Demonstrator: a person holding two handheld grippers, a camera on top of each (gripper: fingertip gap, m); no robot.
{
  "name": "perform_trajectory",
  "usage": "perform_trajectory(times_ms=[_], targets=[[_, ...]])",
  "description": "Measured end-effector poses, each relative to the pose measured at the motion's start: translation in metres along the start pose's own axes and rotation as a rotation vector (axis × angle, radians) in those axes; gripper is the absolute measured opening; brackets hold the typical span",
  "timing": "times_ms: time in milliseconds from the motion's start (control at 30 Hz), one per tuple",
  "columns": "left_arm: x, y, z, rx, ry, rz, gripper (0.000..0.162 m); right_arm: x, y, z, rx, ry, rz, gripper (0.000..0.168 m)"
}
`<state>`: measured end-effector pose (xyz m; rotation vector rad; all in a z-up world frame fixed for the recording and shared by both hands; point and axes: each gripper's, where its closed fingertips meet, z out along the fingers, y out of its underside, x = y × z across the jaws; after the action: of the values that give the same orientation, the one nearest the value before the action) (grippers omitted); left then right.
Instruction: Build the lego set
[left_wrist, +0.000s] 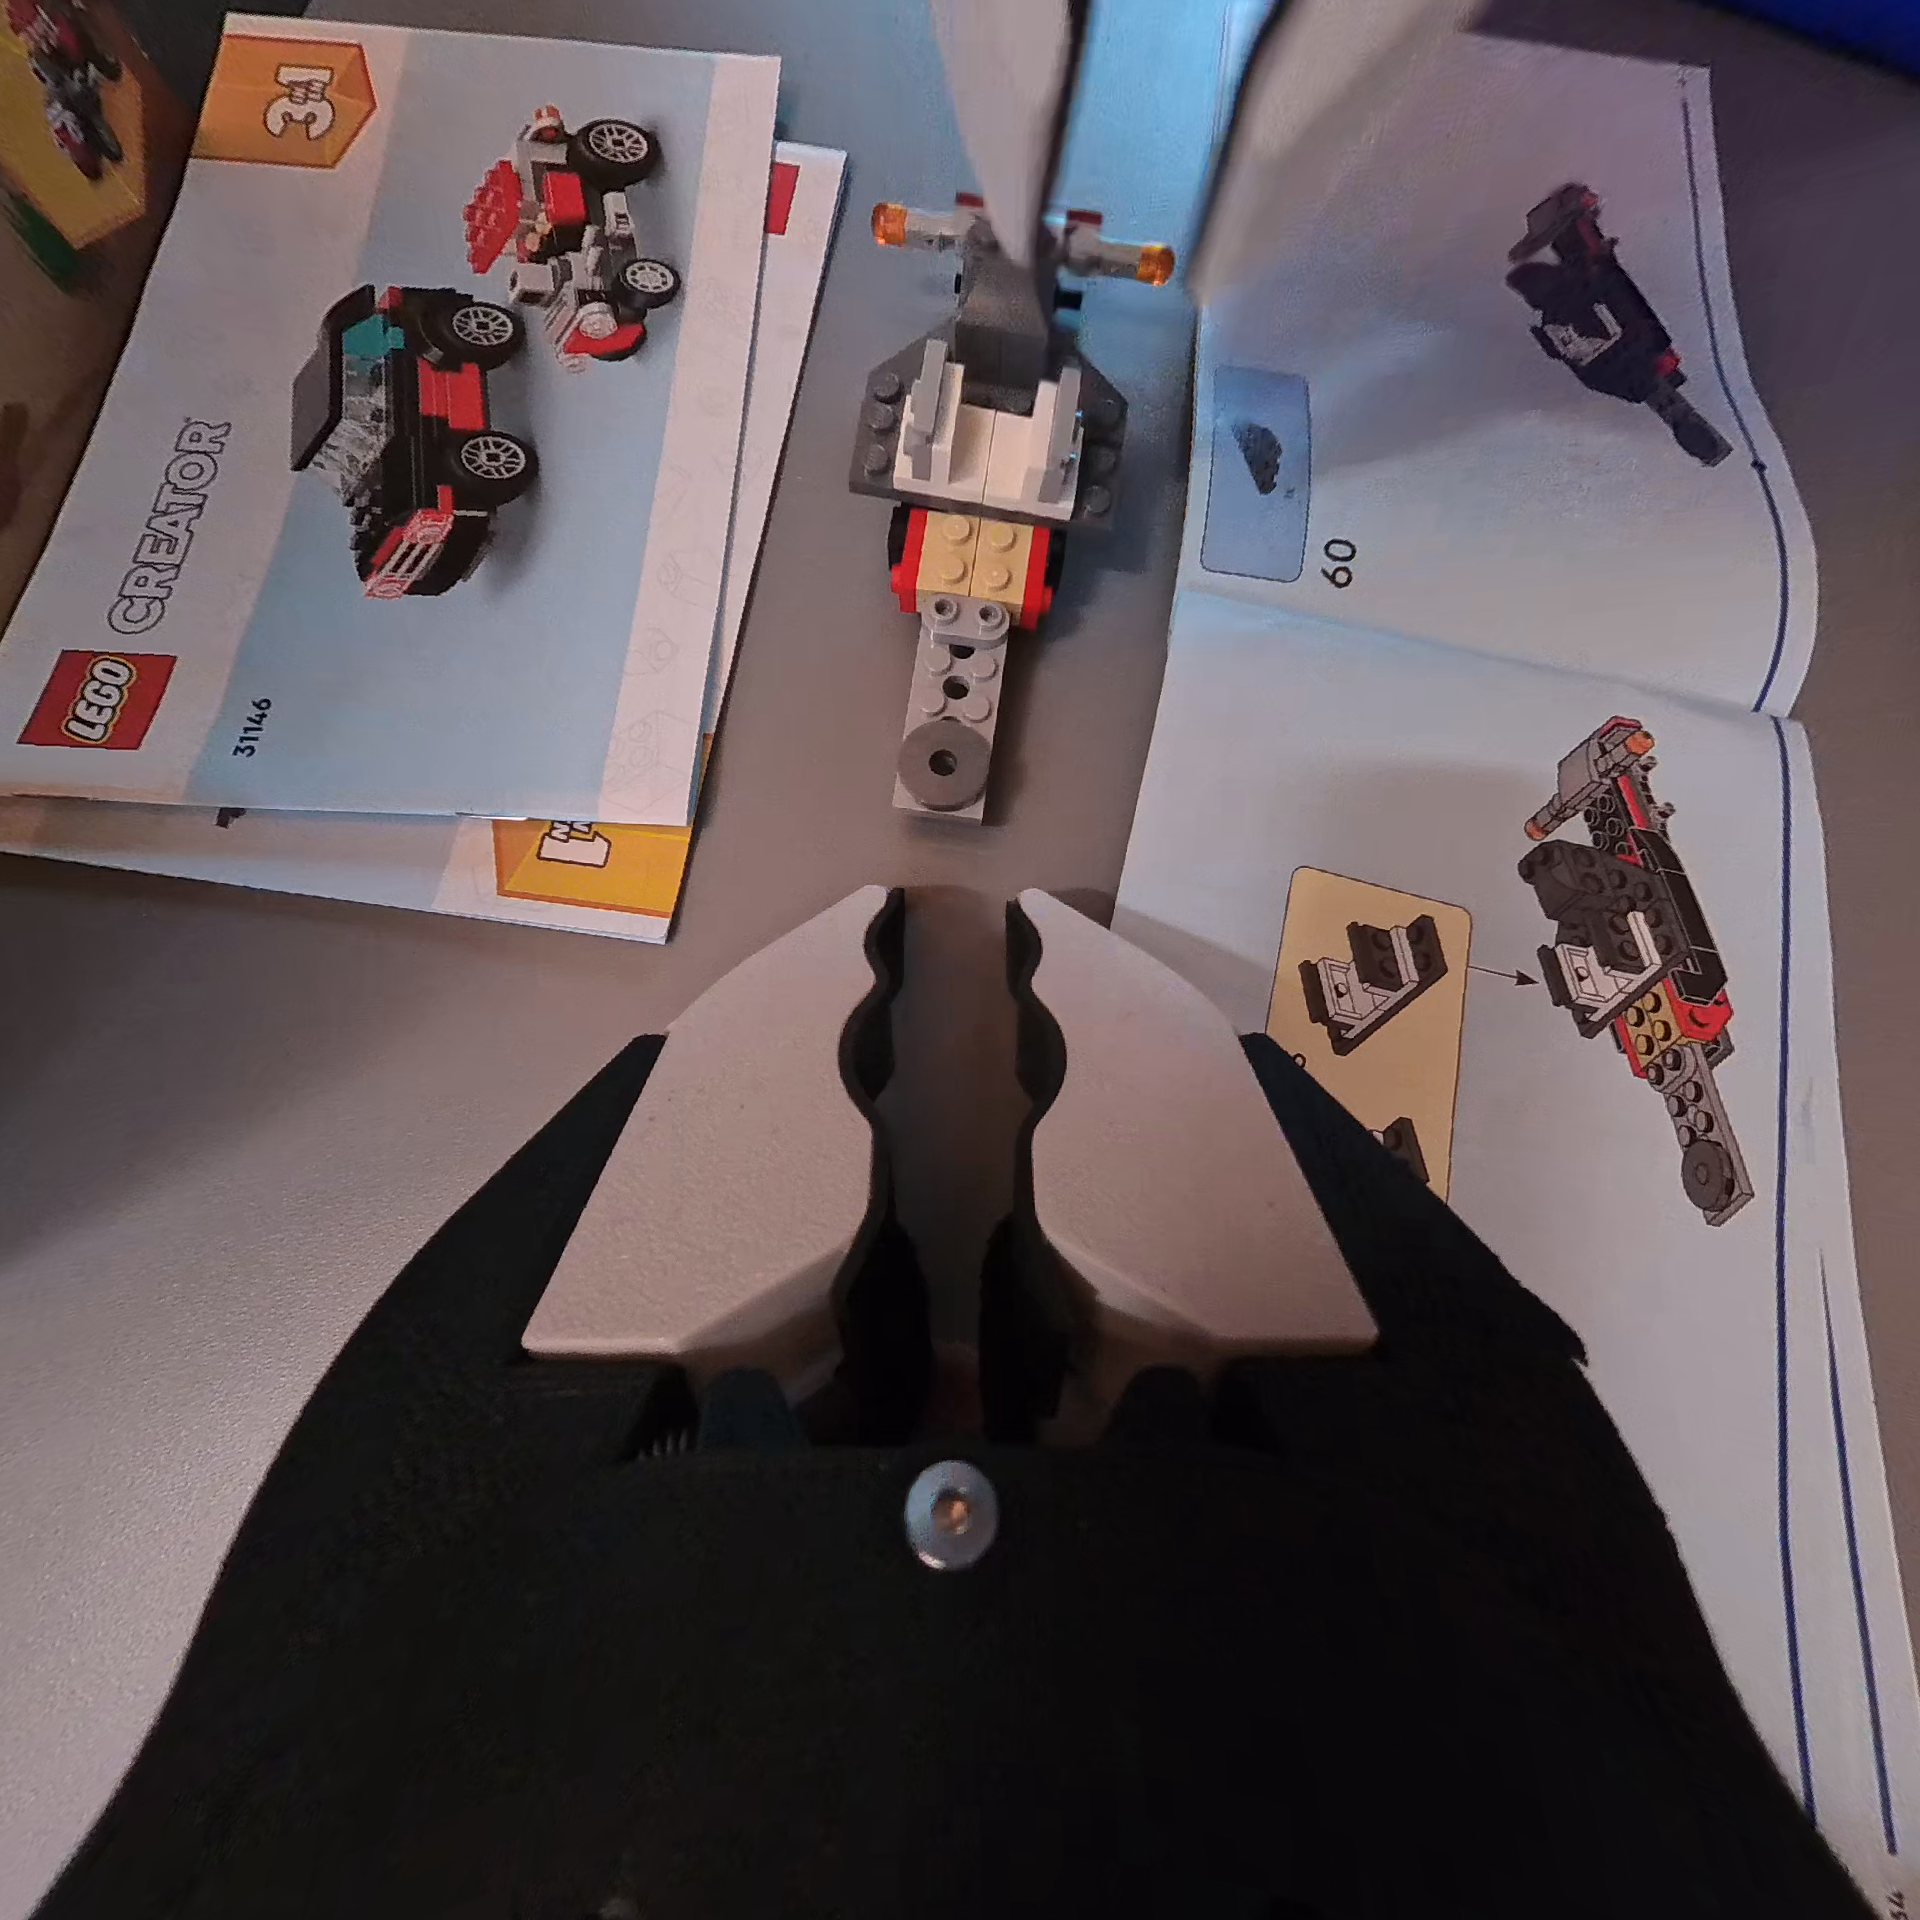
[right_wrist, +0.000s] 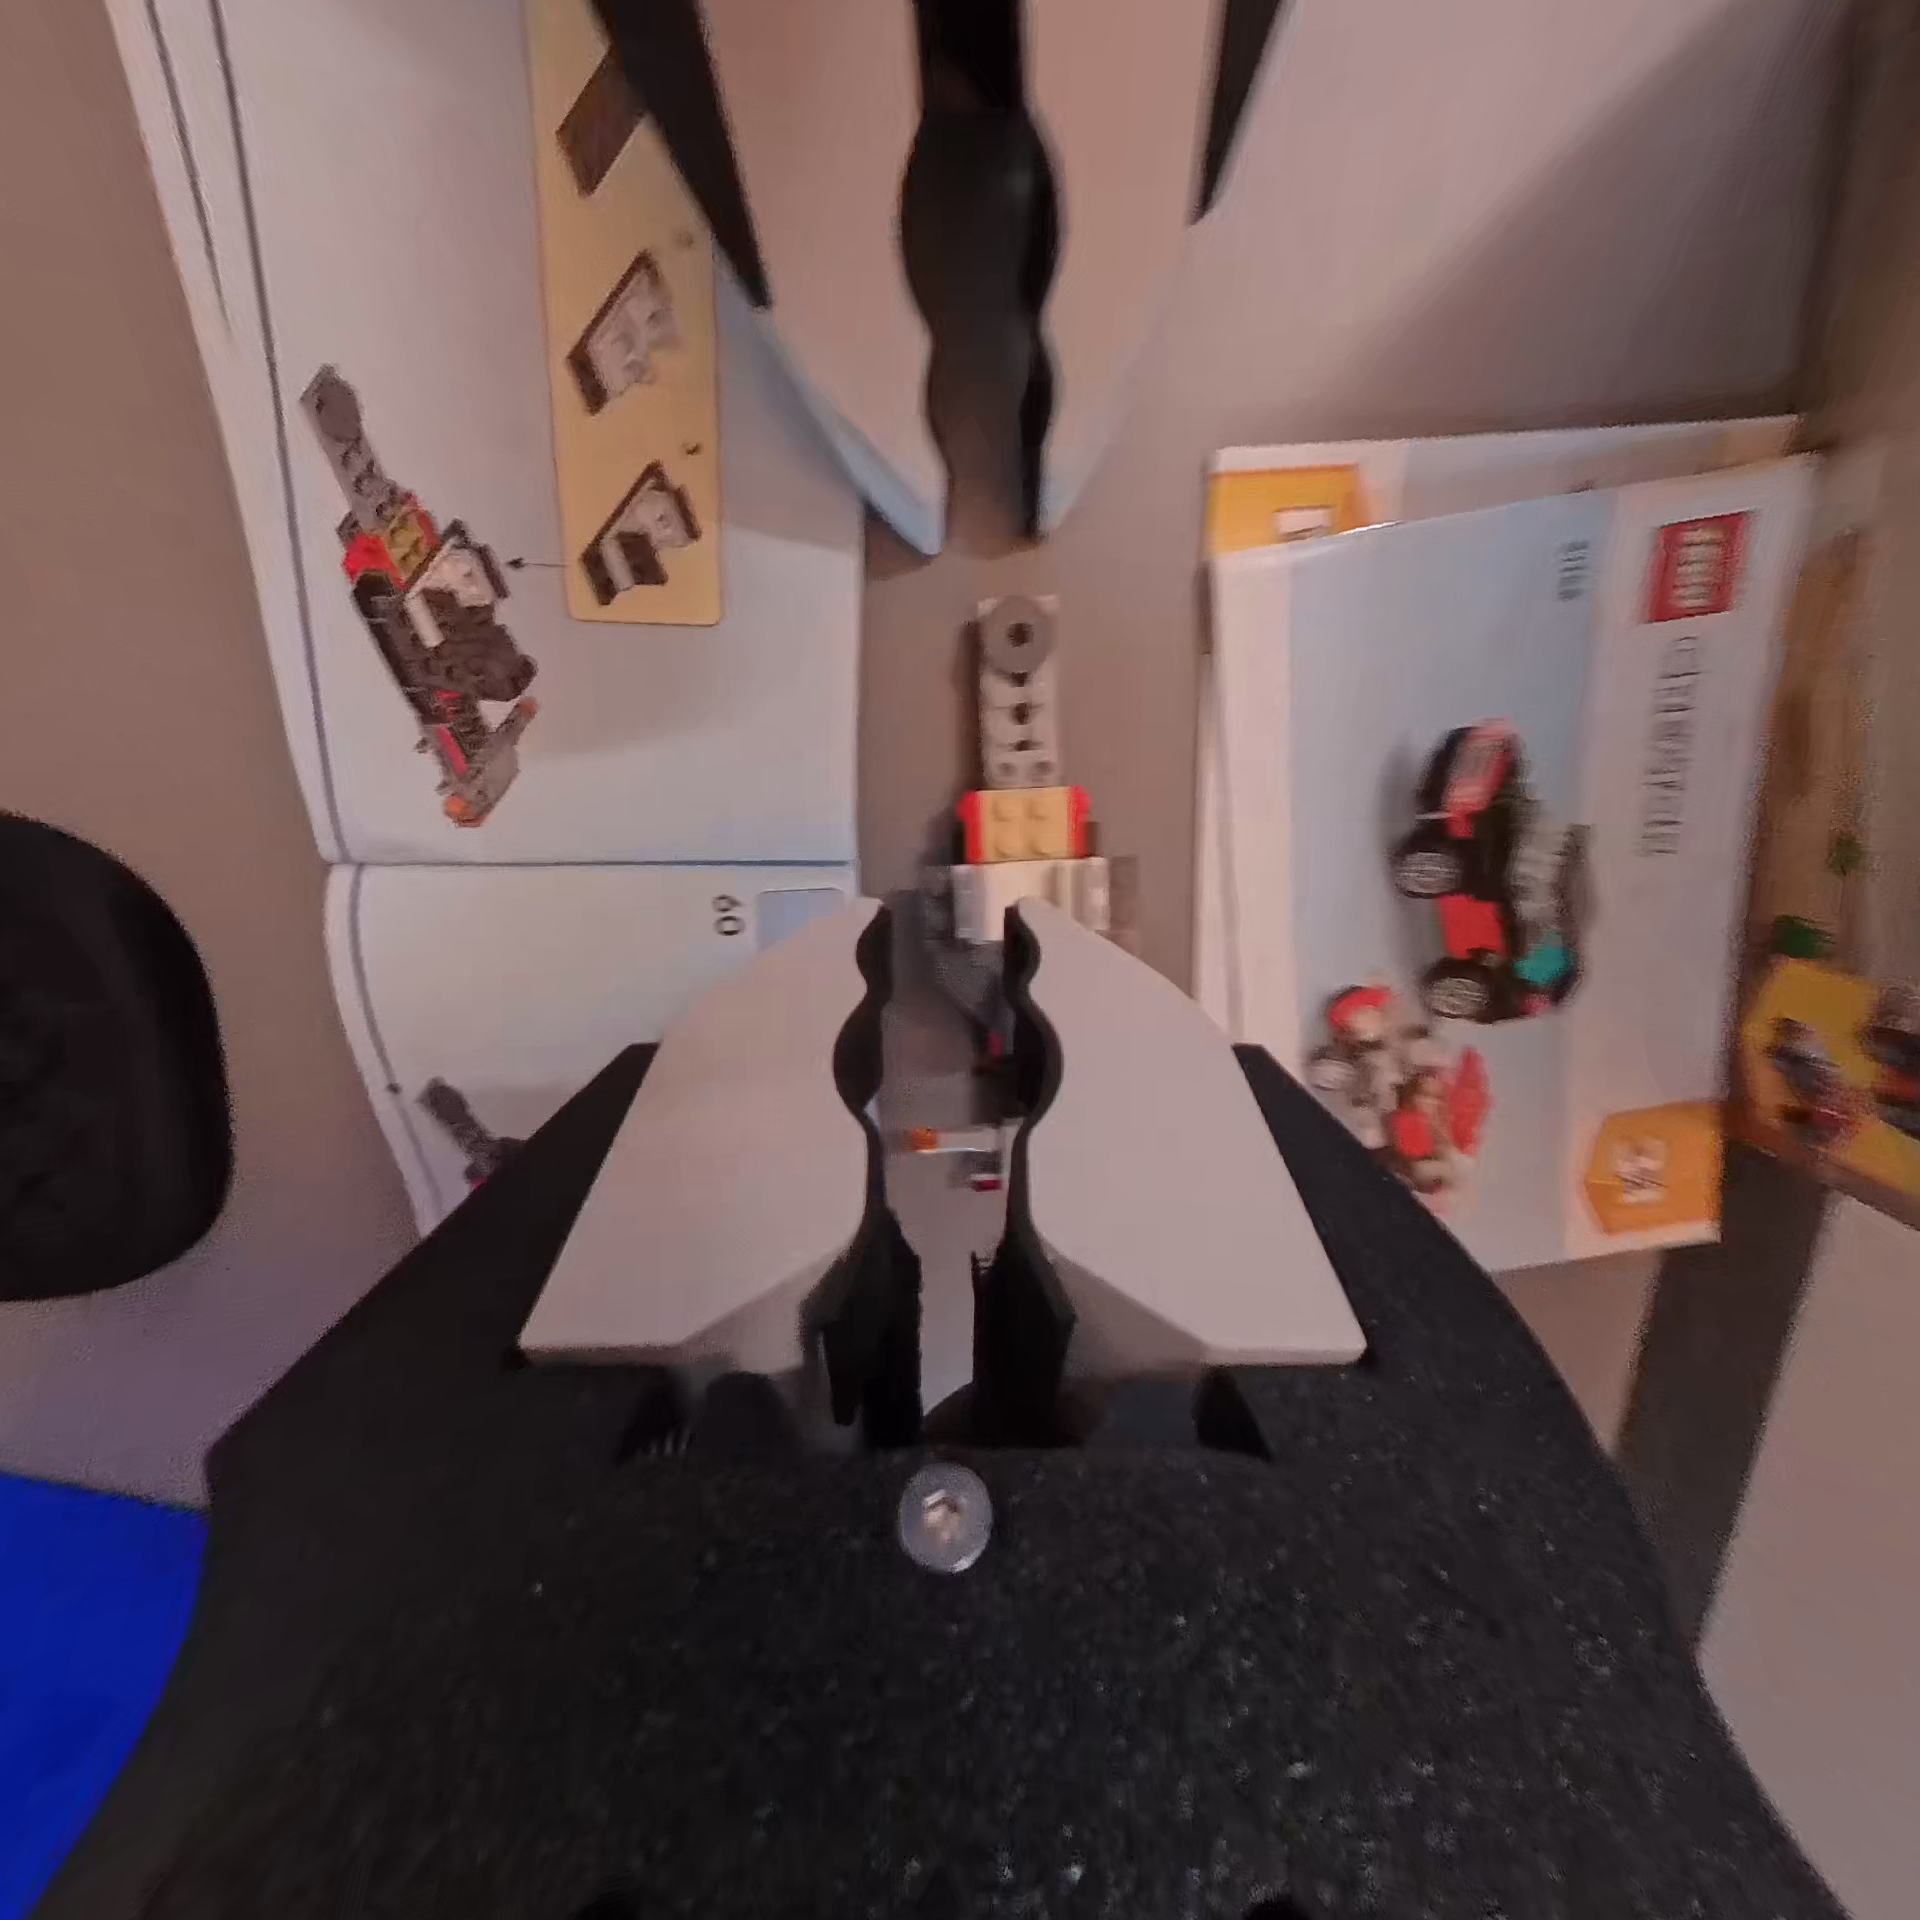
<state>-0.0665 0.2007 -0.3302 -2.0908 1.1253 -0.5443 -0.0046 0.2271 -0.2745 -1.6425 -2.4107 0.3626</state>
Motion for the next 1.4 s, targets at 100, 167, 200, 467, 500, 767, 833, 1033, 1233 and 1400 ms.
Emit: perform_trajectory(times_ms=[100,167,200,467,500,767,833,1033,1233,1400], targets=[[0.0,0.0,0.0,0.0,0.001,0.0,0.019,0.024,-0.001,-0.01,0.027,0.045,0.014,0.014],[0.0,0.0,0.0,0.0,0.0,0.0,0.019,0.028,0.002,0.0,-0.012,-0.009,0.01,0.013],[0.0,0.0,0.0,0.0,0.0,0.0,0.019,0.028,0.007,0.006,-0.052,-0.043,0.004,0.014],[0.0,0.0,0.0,0.0,0.005,-0.007,0.019,0.027,0.014,0.028,-0.126,-0.113,-0.016,0.012],[0.0,0.0,0.0,0.0,0.005,-0.007,0.019,0.027,0.014,0.028,-0.133,-0.108,-0.023,0.01],[0.0,0.0,0.0,0.0,0.002,-0.003,0.019,0.025,0.015,0.029,-0.181,-0.077,-0.057,0.009],[0.0,0.0,0.0,0.0,0.003,-0.004,0.019,0.025,0.014,0.029,-0.19,-0.048,-0.079,0.008],[0.0,0.0,0.0,0.0,0.003,-0.004,0.019,0.025,0.014,0.029,-0.226,0.008,-0.087,0.008],[0.0,0.0,0.0,0.0,0.003,-0.007,0.019,0.025,0.014,0.03,-0.184,0.02,-0.033,0.008],[0.0,0.0,0.0,0.0,-0.001,-0.003,0.019,0.026,0.013,0.029,-0.197,0.046,-0.102,0.008]])
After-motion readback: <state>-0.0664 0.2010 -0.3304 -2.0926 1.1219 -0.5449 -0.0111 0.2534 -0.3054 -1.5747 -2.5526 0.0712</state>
